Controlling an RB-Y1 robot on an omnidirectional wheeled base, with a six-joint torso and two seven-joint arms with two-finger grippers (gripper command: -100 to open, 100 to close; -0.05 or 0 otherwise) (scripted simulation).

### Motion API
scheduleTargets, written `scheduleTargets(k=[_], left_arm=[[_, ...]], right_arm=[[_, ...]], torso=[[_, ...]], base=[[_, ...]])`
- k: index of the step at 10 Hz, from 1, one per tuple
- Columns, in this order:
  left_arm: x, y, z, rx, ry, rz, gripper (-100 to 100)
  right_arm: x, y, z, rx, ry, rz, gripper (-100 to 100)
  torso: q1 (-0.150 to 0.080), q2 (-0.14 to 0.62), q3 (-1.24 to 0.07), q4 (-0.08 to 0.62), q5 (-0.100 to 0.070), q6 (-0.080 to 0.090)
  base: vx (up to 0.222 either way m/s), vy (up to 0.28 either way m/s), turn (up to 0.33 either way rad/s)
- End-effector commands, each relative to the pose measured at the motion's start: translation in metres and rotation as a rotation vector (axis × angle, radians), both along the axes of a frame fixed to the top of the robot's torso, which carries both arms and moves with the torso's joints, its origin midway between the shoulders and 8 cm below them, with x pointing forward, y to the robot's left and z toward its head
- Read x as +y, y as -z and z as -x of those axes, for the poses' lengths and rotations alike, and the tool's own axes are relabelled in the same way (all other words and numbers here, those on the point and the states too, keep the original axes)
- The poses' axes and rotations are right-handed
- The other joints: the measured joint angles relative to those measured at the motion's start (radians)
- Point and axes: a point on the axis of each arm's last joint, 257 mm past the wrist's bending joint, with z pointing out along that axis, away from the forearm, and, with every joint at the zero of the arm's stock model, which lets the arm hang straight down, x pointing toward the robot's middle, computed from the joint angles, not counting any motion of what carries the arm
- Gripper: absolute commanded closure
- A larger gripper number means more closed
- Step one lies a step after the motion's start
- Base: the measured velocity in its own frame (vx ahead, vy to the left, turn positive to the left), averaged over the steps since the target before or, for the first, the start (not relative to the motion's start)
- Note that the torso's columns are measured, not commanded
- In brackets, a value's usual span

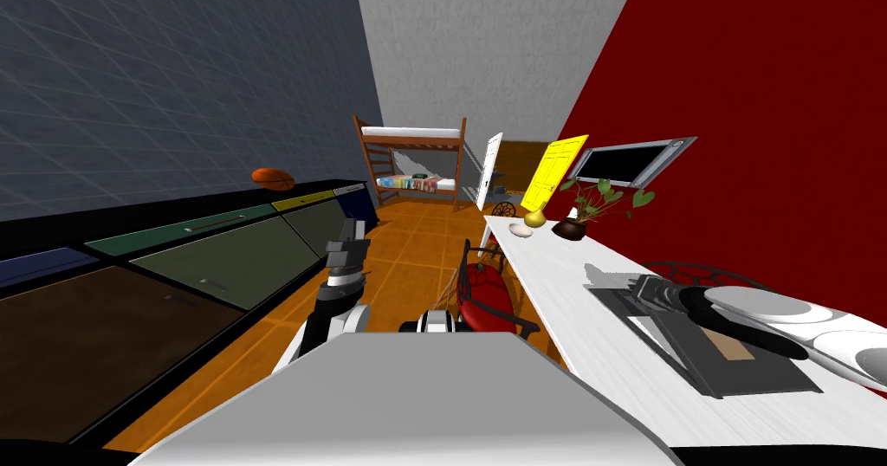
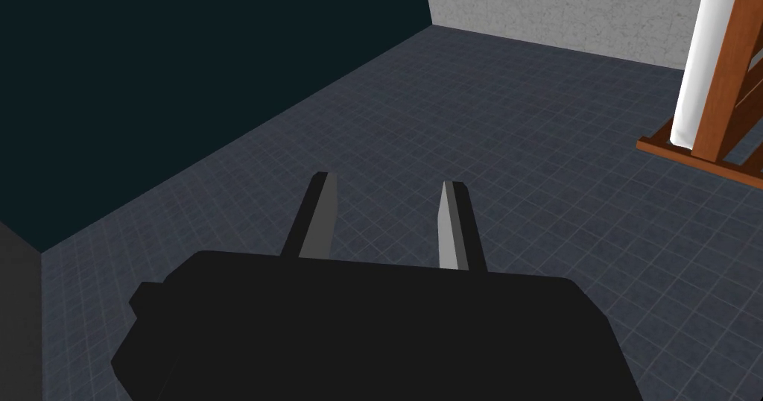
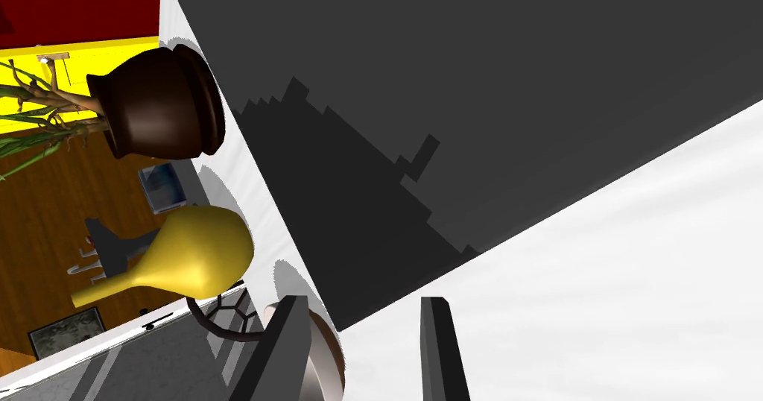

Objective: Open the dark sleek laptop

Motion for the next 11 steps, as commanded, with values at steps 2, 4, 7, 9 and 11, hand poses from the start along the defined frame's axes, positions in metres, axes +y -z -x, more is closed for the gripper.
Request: scheduleTargets(k=[2, 4, 7, 9, 11], left_arm=[[0.0, 0.0, 0.0, 0.0, 0.0, 0.0, 0], [0.0, 0.0, 0.0, 0.0, 0.0, 0.0, 0], [0.0, 0.0, 0.0, 0.0, 0.0, 0.0, 0], [0.0, 0.0, 0.0, 0.0, 0.0, 0.0, 0], [0.0, 0.0, 0.0, 0.0, 0.0, 0.0, 0]], right_arm=[[-0.001, -0.032, -0.011, -0.001, -0.016, 0.005, -100], [-0.001, -0.05, -0.018, -0.001, -0.026, 0.008, -100], [-0.001, -0.058, -0.022, -0.001, -0.028, 0.01, 0], [-0.001, -0.058, -0.022, -0.001, -0.028, 0.01, 0], [-0.001, -0.058, -0.022, -0.001, -0.028, 0.01, 0]], torso=[[0.006, 0.0, 0.0, 0.001, 0.004, -0.003], [0.007, -0.001, -0.001, 0.001, 0.004, -0.004], [0.005, -0.001, -0.001, 0.0, 0.003, -0.004], [0.005, -0.001, -0.001, 0.001, 0.004, -0.004], [0.006, -0.001, -0.001, 0.001, 0.004, -0.004]], base=[[0.003, 0.02, -0.038], [0.005, 0.022, -0.041], [0.003, 0.012, -0.024], [0.0, 0.0, 0.0], [0.0, 0.0, 0.0]])
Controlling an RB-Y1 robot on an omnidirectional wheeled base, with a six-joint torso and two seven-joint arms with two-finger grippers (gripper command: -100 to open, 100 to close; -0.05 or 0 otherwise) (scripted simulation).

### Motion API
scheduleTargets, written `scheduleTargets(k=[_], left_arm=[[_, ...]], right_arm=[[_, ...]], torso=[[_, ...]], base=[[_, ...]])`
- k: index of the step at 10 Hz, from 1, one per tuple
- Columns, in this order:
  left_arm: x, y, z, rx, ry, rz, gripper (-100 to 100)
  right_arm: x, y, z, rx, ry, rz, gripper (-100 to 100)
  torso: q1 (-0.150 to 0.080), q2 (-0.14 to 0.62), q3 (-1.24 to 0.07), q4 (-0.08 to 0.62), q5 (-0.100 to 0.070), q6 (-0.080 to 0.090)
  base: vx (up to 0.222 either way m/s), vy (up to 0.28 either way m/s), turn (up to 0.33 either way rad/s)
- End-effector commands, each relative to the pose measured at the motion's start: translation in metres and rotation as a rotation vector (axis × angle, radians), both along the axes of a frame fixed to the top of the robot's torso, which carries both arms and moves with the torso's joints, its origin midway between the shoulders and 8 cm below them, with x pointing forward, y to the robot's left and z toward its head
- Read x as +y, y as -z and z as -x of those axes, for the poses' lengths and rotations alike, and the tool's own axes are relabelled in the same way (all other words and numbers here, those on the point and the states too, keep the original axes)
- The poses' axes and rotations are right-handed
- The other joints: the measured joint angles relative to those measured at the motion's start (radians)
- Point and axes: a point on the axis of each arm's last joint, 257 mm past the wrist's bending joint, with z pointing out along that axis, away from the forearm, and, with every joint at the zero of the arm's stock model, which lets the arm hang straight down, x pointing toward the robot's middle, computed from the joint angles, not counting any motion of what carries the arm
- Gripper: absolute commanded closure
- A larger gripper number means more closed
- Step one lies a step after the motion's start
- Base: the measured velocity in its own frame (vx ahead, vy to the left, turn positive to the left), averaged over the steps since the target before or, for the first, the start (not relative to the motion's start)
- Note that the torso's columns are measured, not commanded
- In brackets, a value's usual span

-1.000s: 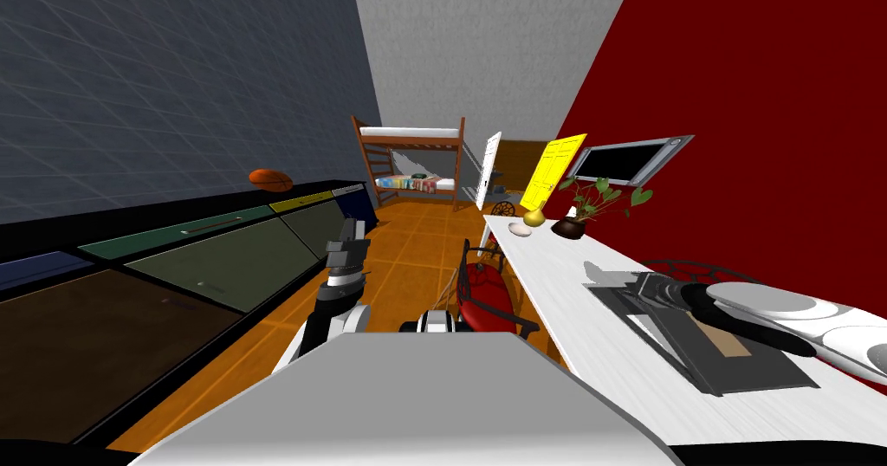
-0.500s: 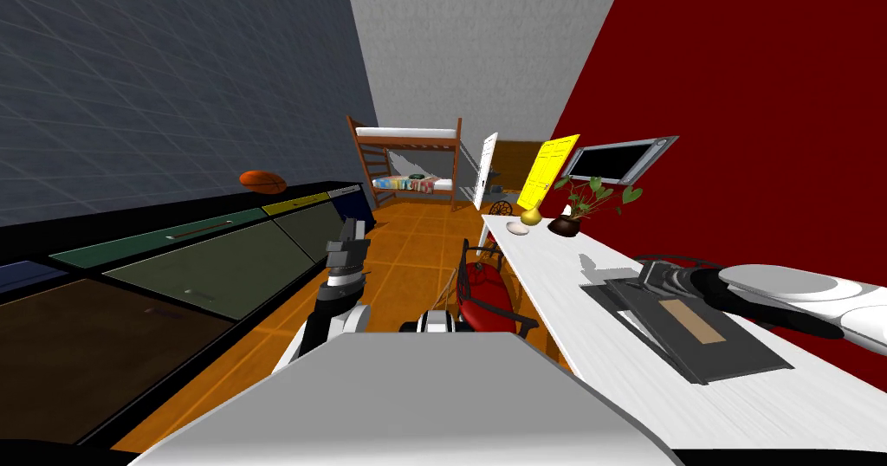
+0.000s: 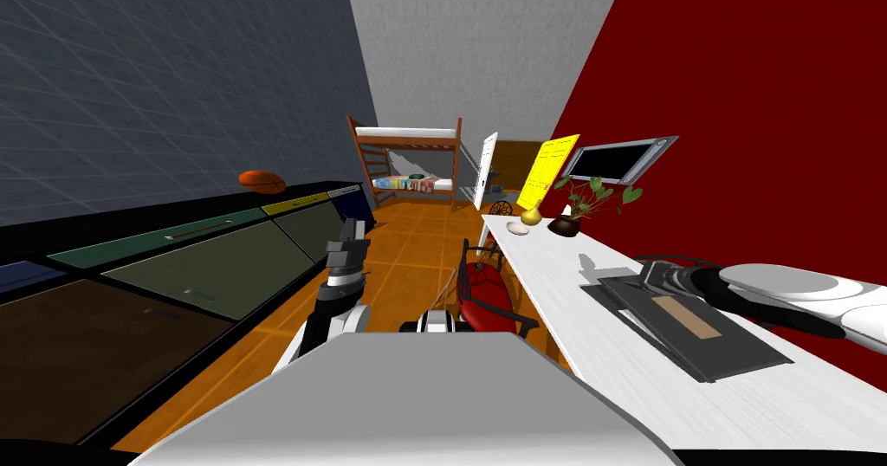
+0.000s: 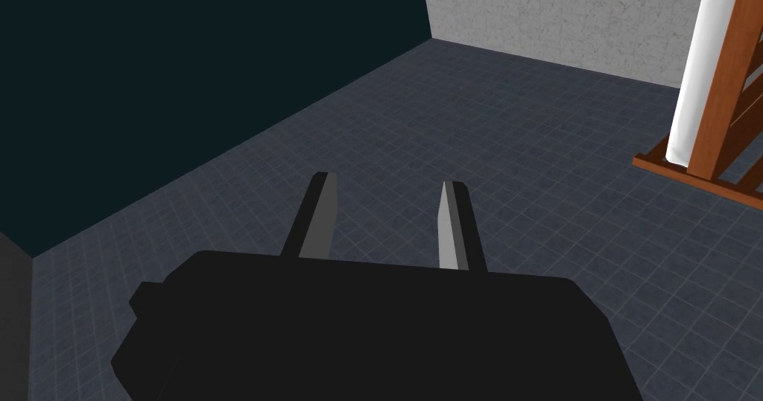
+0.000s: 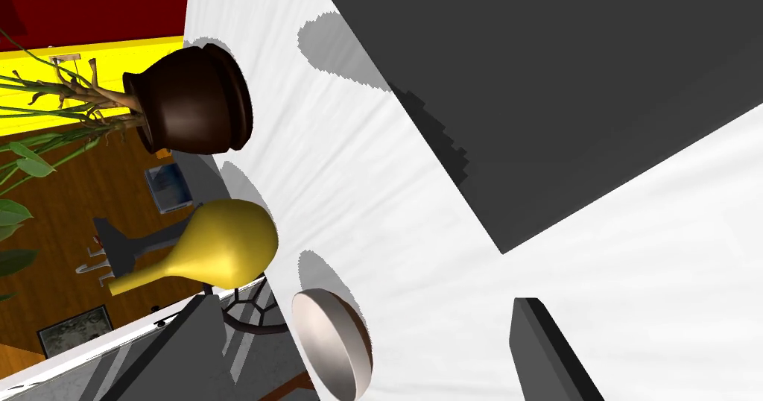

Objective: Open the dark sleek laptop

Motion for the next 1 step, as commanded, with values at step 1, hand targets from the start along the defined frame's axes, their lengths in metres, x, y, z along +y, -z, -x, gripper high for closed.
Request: scheduleTargets(k=[1], left_arm=[[0.0, 0.0, 0.0, 0.0, 0.0, 0.0, 0]], right_arm=[[0.0, 0.0, 0.0, 0.0, 0.0, 0.0, 0]], torso=[[0.0, 0.0, 0.0, 0.0, 0.0, 0.0]], base=[[0.0, 0.0, 0.0]])
